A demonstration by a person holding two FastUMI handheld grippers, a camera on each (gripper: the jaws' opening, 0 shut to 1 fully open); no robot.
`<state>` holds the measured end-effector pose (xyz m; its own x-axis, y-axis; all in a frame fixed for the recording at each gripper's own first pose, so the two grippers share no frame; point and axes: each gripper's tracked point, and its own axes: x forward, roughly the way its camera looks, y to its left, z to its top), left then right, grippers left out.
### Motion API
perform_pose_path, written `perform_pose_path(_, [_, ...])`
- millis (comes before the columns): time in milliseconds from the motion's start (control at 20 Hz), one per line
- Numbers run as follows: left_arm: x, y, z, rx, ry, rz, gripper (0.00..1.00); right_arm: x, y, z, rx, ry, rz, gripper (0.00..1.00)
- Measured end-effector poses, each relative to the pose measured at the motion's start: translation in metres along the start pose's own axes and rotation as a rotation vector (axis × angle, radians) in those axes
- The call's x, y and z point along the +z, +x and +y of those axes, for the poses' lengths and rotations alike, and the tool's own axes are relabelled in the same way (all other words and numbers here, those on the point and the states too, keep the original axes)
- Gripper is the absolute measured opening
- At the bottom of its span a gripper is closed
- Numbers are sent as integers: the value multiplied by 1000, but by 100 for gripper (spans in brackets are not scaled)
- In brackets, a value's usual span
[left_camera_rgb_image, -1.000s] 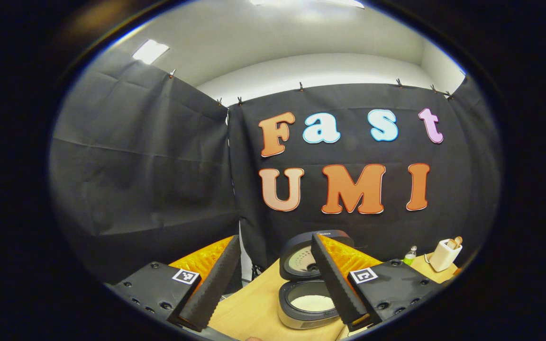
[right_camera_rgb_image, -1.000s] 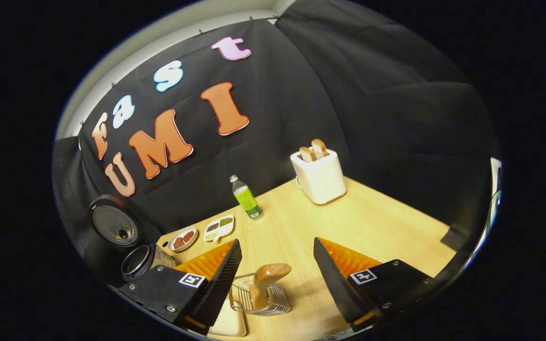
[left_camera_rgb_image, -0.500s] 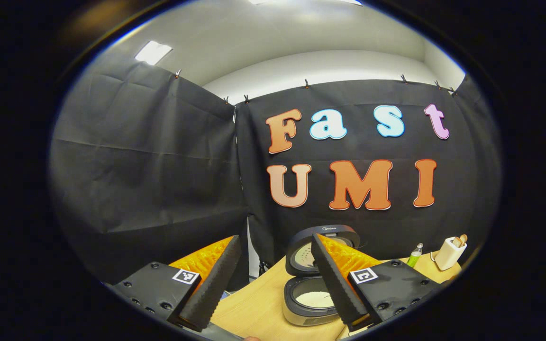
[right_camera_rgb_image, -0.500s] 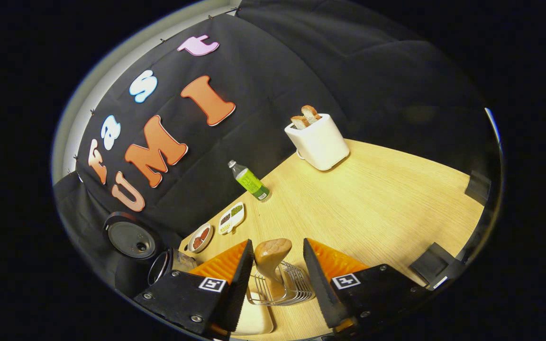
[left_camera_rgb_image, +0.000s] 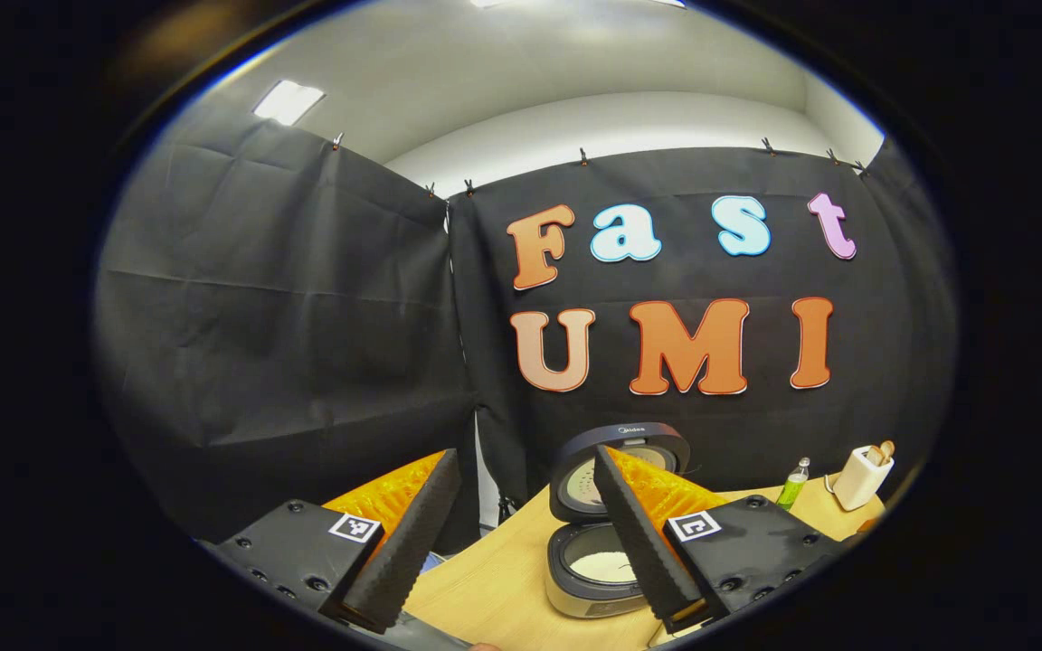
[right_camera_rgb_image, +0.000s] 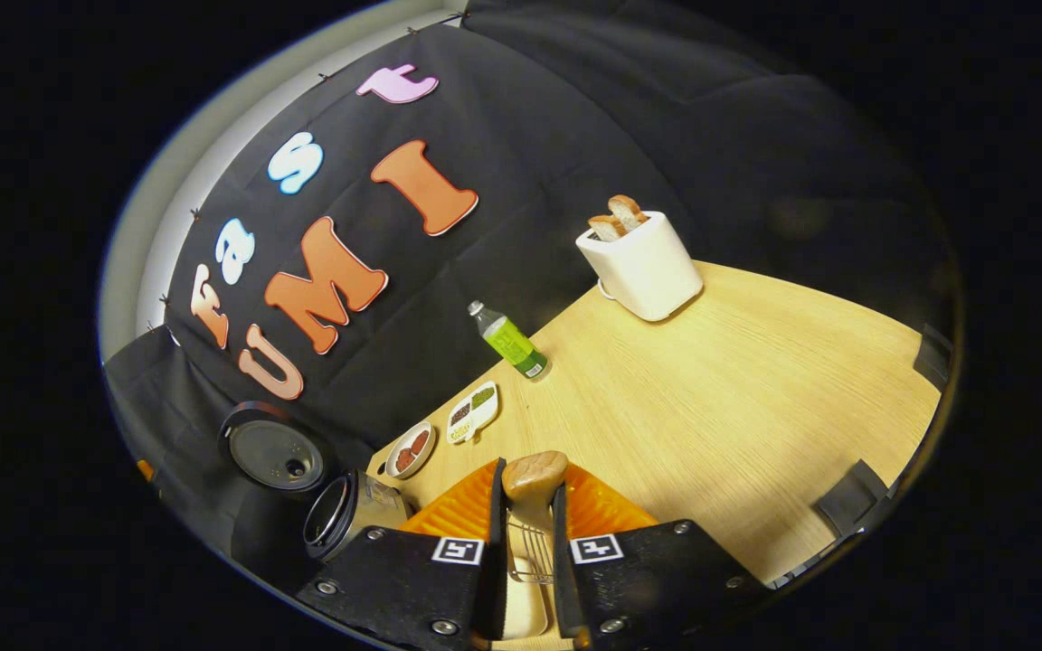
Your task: Close the left gripper, press the button to open the rice cooker; take a wooden spoon from the chopstick holder with the right hand, scoop a spoonful of rice and pour it into the rice cooker, then put the wooden spoon back into the chopstick holder.
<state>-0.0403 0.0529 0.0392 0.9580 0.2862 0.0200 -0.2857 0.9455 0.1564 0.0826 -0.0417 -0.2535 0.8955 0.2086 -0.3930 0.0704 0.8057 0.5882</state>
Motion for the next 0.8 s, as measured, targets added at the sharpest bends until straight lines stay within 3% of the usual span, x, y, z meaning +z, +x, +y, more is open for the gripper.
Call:
perform_pose_path(150, [3,9,13,-5,18,-7,100,15,-8,24,3,-96,-44,14])
perform_pose_path(550, [-8,44,29,-97,-31,-2,99,69,-61,109,18,-297,-200,14])
perform_pose_path(800, [-22,68,42,-156,-42,14,100,45,-84,171,74,-318,-219,14])
